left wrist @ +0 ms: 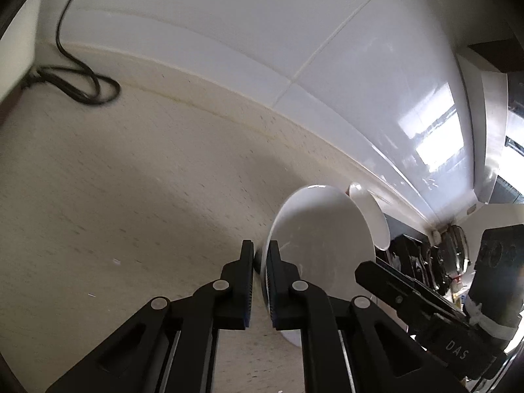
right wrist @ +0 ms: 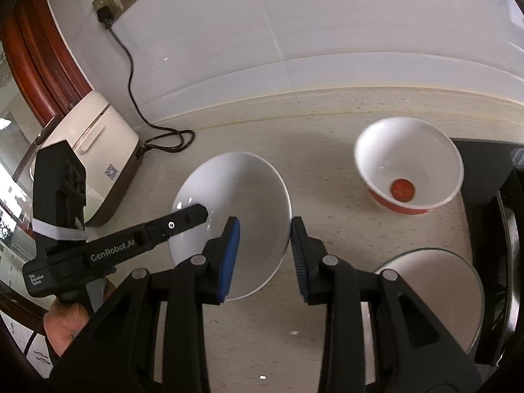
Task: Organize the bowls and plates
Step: 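Close both grippers on the rim of the plain white bowl, then carry the white bowl with both grippers and lower it beside the rice cooker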
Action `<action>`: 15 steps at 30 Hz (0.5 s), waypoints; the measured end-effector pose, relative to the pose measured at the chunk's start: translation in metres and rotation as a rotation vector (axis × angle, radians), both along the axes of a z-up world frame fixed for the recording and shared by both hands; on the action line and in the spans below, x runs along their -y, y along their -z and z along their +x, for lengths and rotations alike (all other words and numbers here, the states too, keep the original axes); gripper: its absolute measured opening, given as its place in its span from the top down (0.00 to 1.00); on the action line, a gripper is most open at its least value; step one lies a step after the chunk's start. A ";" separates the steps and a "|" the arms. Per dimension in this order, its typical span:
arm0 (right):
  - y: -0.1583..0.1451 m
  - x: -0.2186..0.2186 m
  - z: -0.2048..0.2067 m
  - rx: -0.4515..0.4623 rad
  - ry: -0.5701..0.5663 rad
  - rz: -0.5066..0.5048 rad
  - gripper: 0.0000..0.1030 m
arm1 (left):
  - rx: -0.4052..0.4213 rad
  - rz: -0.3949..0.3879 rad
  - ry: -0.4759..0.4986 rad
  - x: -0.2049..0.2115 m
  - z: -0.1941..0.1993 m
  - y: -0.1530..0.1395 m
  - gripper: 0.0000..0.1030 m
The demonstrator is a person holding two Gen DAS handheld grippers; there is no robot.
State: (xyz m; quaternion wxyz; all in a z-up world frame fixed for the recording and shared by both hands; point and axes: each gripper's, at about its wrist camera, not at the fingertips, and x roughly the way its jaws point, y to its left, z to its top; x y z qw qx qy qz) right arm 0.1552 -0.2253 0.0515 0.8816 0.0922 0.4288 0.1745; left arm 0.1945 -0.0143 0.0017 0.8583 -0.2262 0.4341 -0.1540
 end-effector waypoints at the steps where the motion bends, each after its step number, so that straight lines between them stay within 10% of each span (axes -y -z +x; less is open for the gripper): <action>1: -0.003 -0.007 0.000 0.000 -0.006 -0.003 0.65 | 0.004 0.012 -0.005 -0.004 -0.001 -0.003 0.93; 15: -0.002 -0.095 0.016 -0.025 -0.119 0.032 0.65 | -0.012 0.064 -0.194 -0.090 -0.008 -0.020 0.91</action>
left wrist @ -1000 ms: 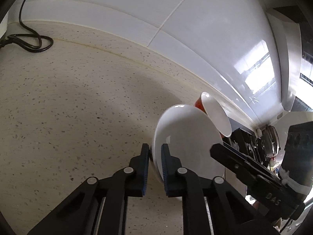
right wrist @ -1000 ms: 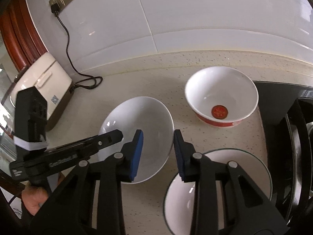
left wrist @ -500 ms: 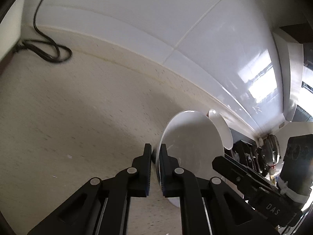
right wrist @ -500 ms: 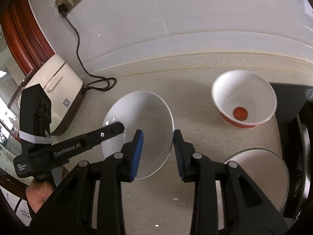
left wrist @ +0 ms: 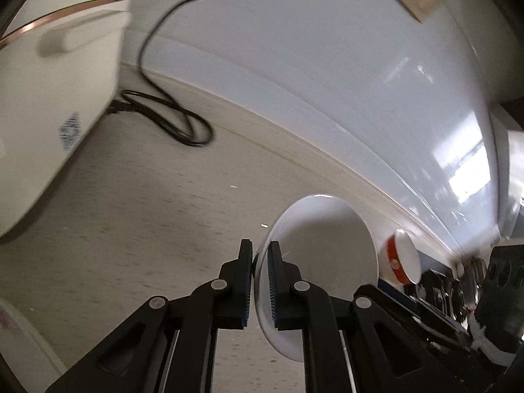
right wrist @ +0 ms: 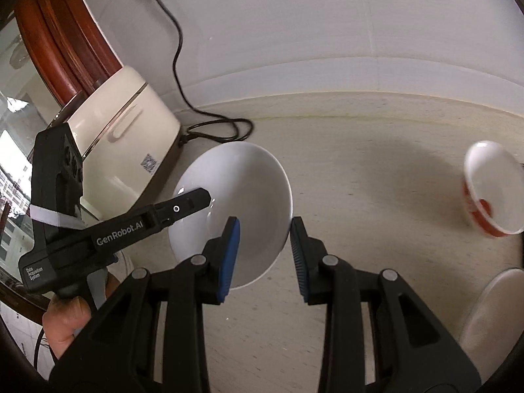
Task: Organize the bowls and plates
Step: 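Carry the white bowl with both grippers and lower it beside the rice cooker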
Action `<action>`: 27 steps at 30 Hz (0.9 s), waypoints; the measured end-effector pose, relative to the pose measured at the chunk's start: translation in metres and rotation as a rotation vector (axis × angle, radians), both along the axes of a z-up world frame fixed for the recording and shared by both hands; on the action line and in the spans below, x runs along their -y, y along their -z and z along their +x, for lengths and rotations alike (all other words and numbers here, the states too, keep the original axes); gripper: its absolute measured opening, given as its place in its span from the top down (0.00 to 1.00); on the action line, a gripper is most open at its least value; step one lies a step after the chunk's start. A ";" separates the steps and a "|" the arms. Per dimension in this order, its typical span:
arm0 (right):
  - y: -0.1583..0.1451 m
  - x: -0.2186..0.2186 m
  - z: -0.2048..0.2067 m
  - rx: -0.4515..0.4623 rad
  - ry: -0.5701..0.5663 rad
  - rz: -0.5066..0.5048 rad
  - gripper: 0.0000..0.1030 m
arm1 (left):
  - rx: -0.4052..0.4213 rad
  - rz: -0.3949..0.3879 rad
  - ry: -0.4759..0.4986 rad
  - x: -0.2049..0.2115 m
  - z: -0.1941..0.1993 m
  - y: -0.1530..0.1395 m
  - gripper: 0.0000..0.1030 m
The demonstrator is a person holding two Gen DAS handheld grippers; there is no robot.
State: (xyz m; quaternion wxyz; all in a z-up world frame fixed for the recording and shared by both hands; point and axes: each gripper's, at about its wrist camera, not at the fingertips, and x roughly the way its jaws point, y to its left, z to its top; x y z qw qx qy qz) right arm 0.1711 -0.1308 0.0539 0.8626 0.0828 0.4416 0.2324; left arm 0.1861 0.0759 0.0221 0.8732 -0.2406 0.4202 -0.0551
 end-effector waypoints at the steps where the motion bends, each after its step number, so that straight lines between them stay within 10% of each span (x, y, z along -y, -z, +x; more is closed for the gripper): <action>1: 0.003 -0.006 0.002 -0.005 -0.008 0.008 0.65 | -0.001 0.013 -0.012 -0.004 -0.002 -0.001 0.91; 27: 0.040 -0.060 0.007 -0.039 -0.118 0.006 0.65 | -0.090 0.103 -0.170 -0.040 0.006 0.021 0.87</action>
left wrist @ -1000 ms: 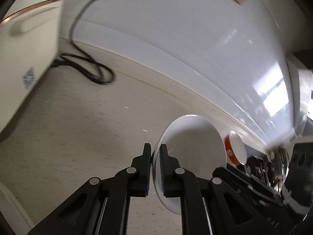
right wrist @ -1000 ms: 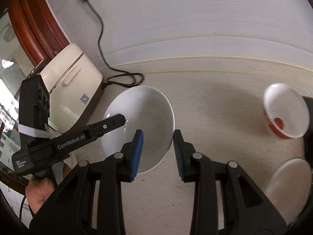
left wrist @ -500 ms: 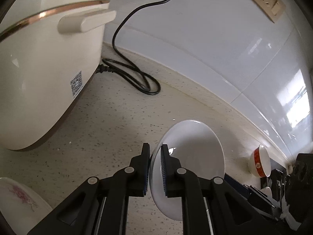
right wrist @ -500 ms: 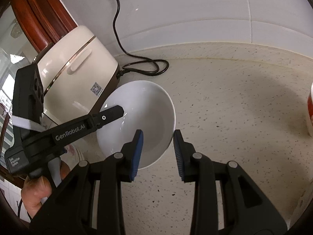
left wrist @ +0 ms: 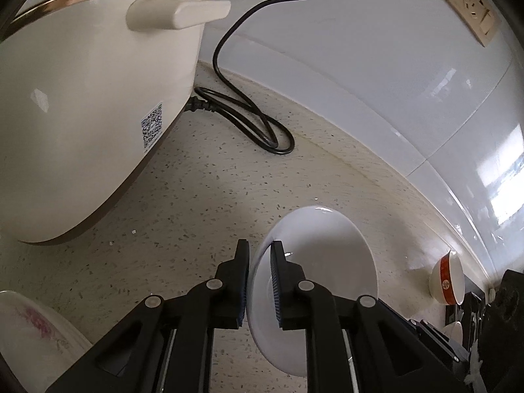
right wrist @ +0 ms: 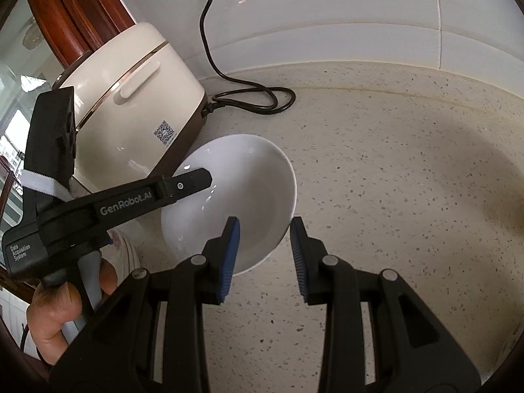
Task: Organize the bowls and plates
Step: 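Carry the white bowl with both grippers and lower it beside the rice cooker, then open both grippers to release the white bowl on the counter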
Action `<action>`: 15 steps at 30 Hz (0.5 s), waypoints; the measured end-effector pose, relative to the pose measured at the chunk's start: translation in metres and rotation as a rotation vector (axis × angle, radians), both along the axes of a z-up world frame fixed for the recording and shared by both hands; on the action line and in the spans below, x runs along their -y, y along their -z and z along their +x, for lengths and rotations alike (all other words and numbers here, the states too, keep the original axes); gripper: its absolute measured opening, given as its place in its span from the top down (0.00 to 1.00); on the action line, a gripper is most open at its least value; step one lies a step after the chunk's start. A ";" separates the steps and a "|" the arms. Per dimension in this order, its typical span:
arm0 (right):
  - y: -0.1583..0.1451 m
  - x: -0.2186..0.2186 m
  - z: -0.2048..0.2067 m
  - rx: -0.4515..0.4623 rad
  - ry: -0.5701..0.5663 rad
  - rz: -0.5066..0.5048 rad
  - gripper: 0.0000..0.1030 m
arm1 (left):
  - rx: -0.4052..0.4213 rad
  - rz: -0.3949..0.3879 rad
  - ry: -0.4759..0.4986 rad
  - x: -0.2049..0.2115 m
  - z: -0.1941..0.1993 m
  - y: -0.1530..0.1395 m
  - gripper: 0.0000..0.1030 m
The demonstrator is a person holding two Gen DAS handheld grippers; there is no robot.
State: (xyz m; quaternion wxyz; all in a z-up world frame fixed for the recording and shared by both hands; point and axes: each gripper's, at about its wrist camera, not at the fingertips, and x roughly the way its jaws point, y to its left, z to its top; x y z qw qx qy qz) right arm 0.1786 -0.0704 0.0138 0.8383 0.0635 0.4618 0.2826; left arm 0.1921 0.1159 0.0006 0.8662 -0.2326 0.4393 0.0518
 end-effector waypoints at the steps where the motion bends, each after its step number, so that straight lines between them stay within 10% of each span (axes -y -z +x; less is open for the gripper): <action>1: 0.000 0.000 0.000 0.001 -0.002 0.003 0.65 | -0.002 -0.003 -0.004 -0.001 -0.001 0.000 0.87; 10: -0.002 0.003 0.000 0.010 0.011 0.005 0.65 | -0.011 0.012 -0.046 -0.005 0.001 0.001 0.52; 15: -0.007 0.024 0.003 0.020 0.074 0.038 0.39 | 0.034 0.028 -0.056 -0.002 -0.002 -0.007 0.48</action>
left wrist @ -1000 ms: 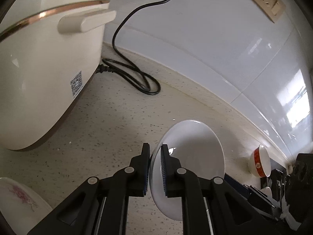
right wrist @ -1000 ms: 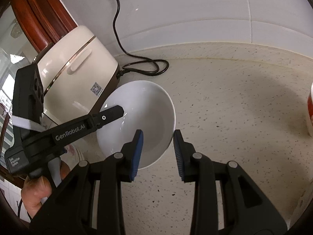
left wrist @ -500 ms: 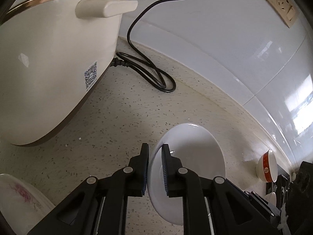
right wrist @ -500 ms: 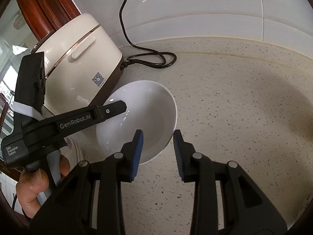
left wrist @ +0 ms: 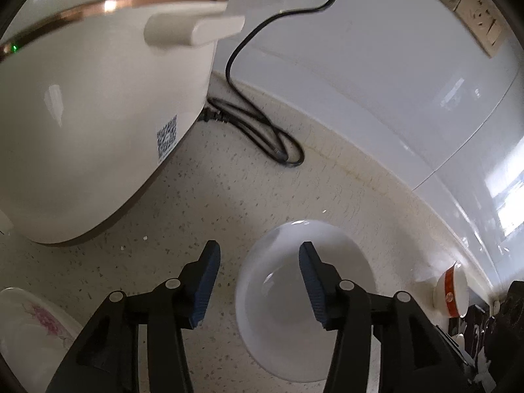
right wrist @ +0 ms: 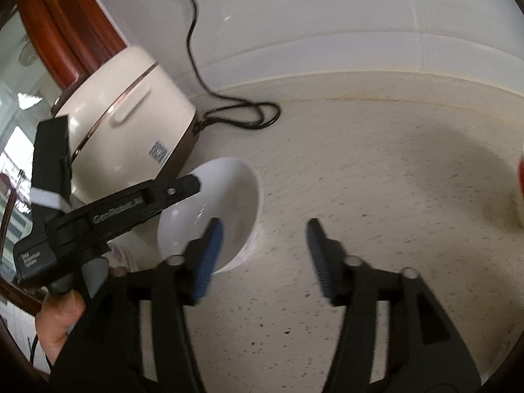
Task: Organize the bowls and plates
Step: 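Open both grippers to release the white bowl on the counter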
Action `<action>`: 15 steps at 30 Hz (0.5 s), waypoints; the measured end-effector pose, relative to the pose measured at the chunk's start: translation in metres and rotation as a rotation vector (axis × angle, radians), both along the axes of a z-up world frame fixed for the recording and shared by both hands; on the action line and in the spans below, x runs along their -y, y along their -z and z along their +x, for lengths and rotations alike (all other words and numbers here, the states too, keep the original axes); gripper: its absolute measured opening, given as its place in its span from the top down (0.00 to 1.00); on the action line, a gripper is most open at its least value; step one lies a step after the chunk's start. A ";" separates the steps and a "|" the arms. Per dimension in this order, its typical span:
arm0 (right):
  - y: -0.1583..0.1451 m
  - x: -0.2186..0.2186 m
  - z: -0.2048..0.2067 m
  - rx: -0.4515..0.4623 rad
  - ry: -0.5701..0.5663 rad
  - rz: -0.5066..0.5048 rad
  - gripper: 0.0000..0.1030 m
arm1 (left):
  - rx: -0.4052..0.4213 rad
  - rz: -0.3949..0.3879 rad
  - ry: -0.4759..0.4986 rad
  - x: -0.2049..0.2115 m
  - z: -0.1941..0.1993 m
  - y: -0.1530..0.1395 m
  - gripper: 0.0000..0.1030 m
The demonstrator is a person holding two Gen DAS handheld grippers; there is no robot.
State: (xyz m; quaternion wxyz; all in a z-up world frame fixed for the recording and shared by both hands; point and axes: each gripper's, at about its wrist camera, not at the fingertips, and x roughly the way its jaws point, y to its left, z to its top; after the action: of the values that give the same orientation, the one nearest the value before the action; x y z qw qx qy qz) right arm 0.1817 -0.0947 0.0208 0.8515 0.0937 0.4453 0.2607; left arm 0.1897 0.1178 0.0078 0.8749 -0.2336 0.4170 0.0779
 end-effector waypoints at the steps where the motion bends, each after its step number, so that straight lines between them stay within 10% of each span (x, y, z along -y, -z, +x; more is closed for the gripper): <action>1: -0.002 0.005 0.000 0.009 0.016 0.004 0.38 | 0.011 0.009 0.000 0.001 -0.002 -0.003 0.46; 15: -0.034 0.064 -0.008 0.188 0.288 0.019 0.18 | 0.335 0.081 0.046 0.041 -0.024 -0.048 0.36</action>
State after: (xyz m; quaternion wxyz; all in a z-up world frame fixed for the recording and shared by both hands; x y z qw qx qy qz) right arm 0.1733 -0.1590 0.0547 0.9169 0.1396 0.3433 0.1479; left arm 0.1652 0.0766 0.0559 0.9425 -0.1983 0.2669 0.0343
